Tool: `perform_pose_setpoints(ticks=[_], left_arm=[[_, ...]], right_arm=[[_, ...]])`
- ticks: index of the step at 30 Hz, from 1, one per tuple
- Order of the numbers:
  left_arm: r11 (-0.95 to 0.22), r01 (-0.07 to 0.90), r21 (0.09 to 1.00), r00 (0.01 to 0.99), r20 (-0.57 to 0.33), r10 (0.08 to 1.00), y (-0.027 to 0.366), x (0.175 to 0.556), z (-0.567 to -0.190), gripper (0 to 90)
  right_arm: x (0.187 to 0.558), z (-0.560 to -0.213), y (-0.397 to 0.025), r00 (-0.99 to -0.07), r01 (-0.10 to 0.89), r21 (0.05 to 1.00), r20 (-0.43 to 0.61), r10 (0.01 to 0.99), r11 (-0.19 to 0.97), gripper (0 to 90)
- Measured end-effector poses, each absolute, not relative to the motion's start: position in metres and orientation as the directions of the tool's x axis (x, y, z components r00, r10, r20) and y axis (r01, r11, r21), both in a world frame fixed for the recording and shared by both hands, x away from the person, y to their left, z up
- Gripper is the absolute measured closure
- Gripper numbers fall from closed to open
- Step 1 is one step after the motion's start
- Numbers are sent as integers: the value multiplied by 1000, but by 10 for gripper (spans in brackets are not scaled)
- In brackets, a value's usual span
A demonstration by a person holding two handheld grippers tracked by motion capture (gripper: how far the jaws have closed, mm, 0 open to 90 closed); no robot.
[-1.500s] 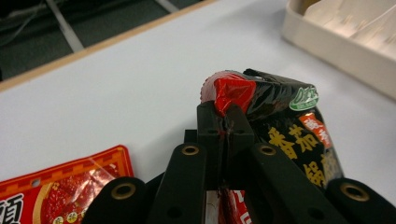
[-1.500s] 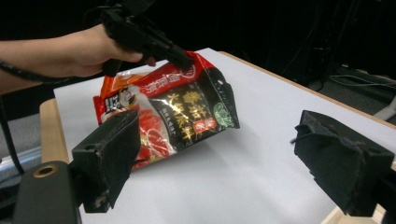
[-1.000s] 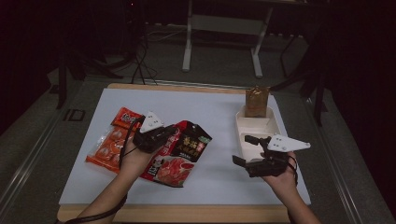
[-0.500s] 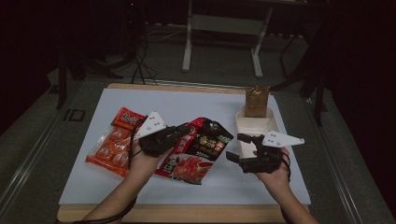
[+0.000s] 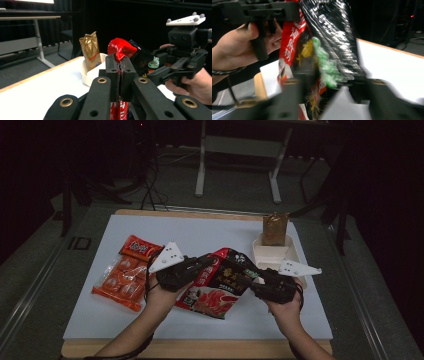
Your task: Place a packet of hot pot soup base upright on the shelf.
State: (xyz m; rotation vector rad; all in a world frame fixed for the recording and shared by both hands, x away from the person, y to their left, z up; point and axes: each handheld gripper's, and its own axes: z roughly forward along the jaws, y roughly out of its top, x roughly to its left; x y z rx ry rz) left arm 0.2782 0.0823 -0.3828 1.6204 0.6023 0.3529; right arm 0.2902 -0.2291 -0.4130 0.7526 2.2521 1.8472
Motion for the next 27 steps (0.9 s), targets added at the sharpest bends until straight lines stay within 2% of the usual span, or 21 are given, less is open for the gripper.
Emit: perform_pose_setpoints(ticks=[12, 17, 20, 23, 24, 25, 27], left_arm=[[-31, 177, 984, 836, -134, 532, 86, 280, -387, 878], [-41, 155, 987, 831, -107, 545, 86, 278, -384, 823], [-16, 149, 989, 834, -117, 540, 88, 277, -381, 730], [2, 152, 988, 832, -129, 540, 90, 276, -379, 578], [3, 138, 990, 828, -117, 549, 92, 272, -377, 578], [-13, 137, 990, 821, -107, 560, 91, 272, -377, 433], [-15, 150, 989, 808, -114, 578, 92, 271, -378, 333]], right_arm=[[291, -387, -236, -872, 281, 950, 192, 450, 140, 775], [291, -374, -237, -872, 261, 955, 168, 460, 145, 779], [292, -368, -238, -875, 244, 959, 153, 460, 146, 779], [294, -363, -239, -877, 237, 959, 143, 459, 154, 779], [294, -362, -240, -875, 235, 961, 143, 462, 149, 779], [297, -358, -242, -877, 234, 962, 145, 458, 143, 778], [300, -356, -245, -875, 232, 962, 144, 462, 140, 777]])
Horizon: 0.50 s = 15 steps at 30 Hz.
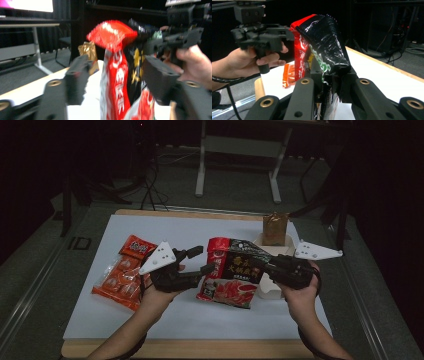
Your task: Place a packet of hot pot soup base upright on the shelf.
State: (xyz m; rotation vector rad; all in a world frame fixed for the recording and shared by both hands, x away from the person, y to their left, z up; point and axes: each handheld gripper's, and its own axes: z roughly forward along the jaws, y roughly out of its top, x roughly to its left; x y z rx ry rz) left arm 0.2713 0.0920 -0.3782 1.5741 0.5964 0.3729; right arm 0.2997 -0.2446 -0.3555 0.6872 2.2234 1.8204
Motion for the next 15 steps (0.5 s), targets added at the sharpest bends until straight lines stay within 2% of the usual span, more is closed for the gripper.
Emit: perform_pose_setpoints(ticks=[2, 5, 7, 9, 12, 13, 15], left_arm=[[-2, 164, 986, 805, -133, 579, 95, 272, -380, 231], [0, 163, 987, 792, -131, 596, 101, 271, -385, 157], [-1, 165, 986, 785, -130, 606, 104, 271, -389, 141], [-15, 175, 985, 779, -129, 614, 106, 270, -394, 81], [-16, 207, 978, 777, -154, 610, 110, 268, -404, 68], [-21, 224, 974, 768, -163, 619, 110, 268, -407, 30], [1, 259, 966, 759, -204, 618, 113, 267, -418, 11]], right_arm=[[302, -353, -247, -874, 230, 964, 143, 465, 136, 777], [306, -349, -251, -868, 221, 966, 132, 479, 133, 775], [309, -346, -254, -864, 212, 968, 123, 488, 133, 774], [313, -342, -258, -858, 202, 971, 114, 500, 125, 773], [318, -336, -264, -847, 199, 973, 113, 520, 113, 773], [319, -334, -267, -844, 195, 975, 109, 526, 110, 773], [323, -329, -272, -836, 194, 976, 111, 537, 100, 774]])
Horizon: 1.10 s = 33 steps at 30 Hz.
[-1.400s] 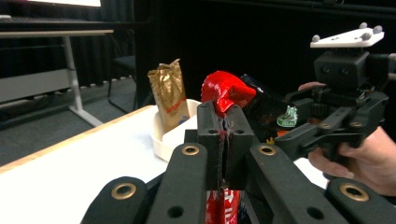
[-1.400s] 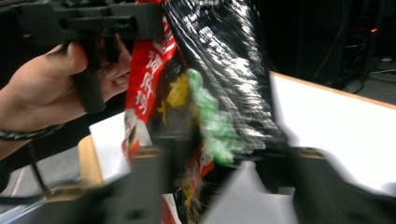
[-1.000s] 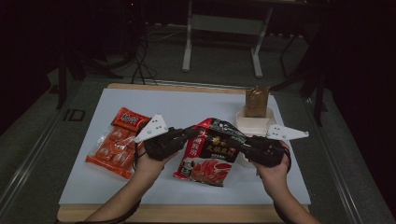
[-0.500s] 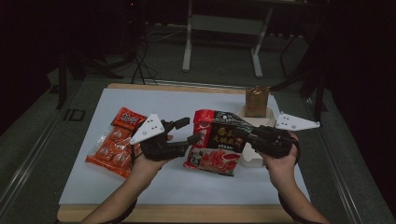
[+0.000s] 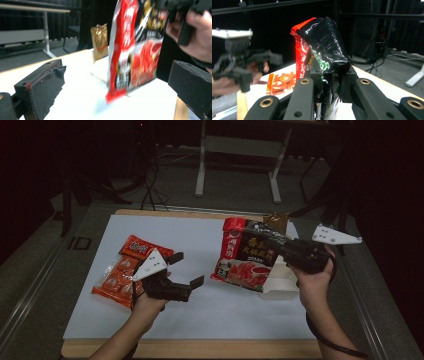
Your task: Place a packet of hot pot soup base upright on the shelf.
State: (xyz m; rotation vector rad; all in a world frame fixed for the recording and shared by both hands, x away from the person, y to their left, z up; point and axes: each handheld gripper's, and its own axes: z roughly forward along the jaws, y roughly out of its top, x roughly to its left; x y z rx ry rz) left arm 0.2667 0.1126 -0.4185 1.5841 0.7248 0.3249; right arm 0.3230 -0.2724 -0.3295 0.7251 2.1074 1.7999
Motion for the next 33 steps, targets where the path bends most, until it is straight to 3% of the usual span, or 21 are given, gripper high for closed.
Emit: perform_pose_setpoints(ticks=[2, 5, 15, 33], left_arm=[[9, 291, 957, 761, -237, 604, 115, 265, -431, 11], [-50, 302, 952, 763, -210, 611, 115, 260, -449, 11], [-95, 230, 969, 777, -124, 617, 126, 239, -486, 11], [-96, 261, 961, 771, -148, 619, 129, 225, -503, 12]], right_arm=[[326, -325, -278, -829, 186, 978, 104, 549, 96, 773], [331, -320, -286, -819, 170, 981, 89, 568, 91, 773], [353, -318, -319, -766, 146, 984, 50, 640, 98, 771], [395, -340, -362, -685, 146, 981, 7, 728, 128, 766]])
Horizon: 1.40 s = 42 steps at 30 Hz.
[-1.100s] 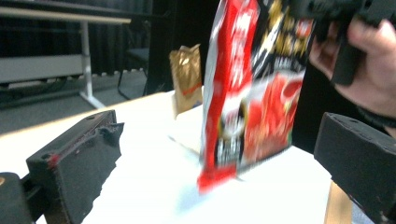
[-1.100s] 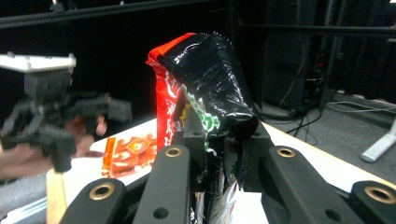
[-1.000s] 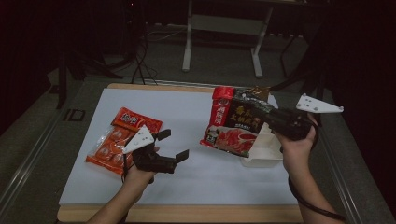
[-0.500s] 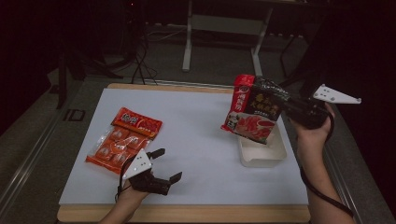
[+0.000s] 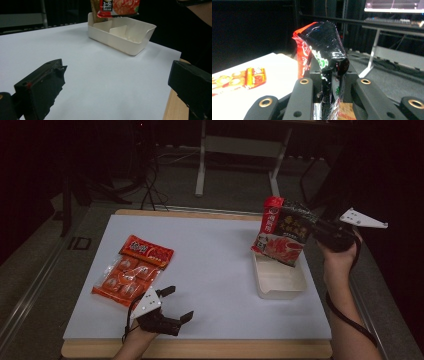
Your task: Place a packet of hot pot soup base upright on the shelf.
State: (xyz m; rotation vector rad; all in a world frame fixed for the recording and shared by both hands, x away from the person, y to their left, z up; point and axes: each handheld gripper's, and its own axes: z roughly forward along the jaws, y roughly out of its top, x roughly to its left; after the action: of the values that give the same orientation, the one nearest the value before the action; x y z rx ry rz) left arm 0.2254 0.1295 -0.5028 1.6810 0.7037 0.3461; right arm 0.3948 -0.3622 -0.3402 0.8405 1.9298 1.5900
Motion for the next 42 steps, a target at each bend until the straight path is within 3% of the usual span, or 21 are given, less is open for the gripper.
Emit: perform_pose_setpoints(ticks=[8, 21, 34, 42], left_arm=[[-76, 252, 965, 770, -153, 620, 132, 225, -502, 12], [-80, 257, 963, 764, -152, 627, 134, 225, -505, 12], [-74, 257, 964, 761, -155, 630, 135, 226, -506, 12], [-69, 263, 962, 759, -162, 630, 135, 226, -507, 12]], right_arm=[[407, -348, -371, -678, 168, 975, 5, 735, 148, 765], [428, -362, -359, -697, 133, 953, -105, 709, 273, 761], [438, -387, -356, -744, 176, 950, -42, 667, 257, 746], [435, -391, -360, -726, 204, 954, -1, 688, 218, 739]])
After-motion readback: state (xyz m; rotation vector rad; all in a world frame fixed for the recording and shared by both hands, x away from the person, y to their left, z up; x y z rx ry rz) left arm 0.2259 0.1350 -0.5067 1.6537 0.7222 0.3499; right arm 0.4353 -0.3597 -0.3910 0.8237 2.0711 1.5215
